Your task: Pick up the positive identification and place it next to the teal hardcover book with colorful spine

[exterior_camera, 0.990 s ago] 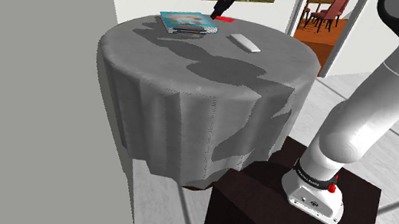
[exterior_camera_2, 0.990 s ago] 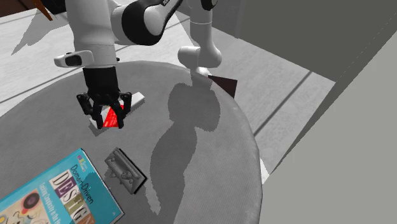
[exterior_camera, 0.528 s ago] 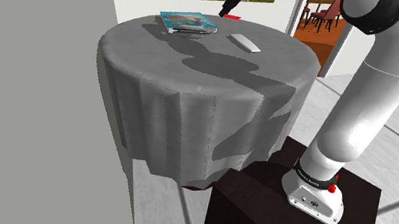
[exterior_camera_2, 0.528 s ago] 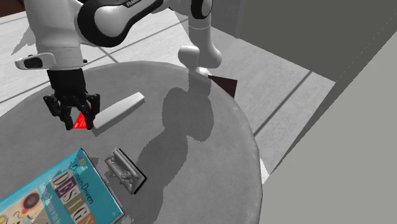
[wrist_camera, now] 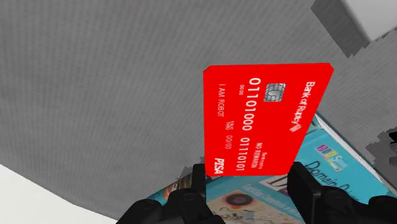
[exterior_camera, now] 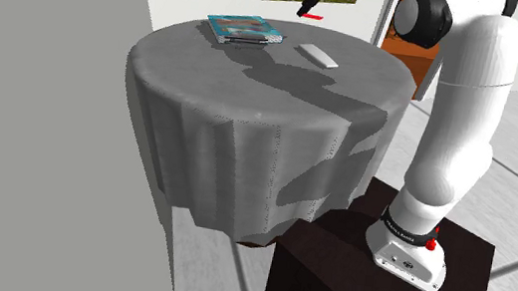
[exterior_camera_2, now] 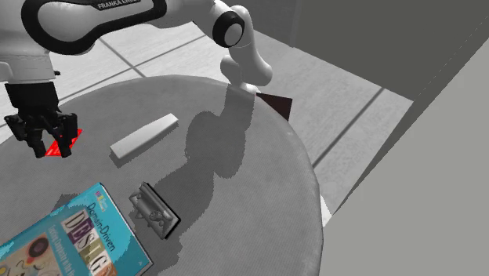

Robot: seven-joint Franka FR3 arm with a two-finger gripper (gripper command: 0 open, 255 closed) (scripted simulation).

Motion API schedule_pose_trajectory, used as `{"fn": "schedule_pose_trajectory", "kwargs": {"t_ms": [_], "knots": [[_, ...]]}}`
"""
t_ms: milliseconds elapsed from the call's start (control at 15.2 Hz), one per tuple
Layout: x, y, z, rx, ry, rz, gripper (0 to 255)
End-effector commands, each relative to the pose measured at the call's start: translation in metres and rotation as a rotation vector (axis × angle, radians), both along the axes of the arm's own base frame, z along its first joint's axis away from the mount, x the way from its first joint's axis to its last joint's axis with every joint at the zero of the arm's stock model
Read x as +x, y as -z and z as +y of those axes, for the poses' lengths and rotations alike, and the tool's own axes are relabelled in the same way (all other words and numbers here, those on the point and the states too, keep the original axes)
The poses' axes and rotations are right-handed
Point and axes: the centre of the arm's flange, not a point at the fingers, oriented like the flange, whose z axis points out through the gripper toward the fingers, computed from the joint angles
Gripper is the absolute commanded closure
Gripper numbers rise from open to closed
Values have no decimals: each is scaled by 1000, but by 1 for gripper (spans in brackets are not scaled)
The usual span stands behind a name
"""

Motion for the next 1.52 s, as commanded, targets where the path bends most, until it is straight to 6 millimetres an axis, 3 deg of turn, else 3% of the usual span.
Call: {"fn": "schedule_pose_trajectory", "kwargs": {"t_ms": [0,1056,1452], "knots": [[7,-1,-18,0,-3,0,255],[7,84,-18,0,-3,0,255],[7,88,-18,0,-3,0,255]]}}
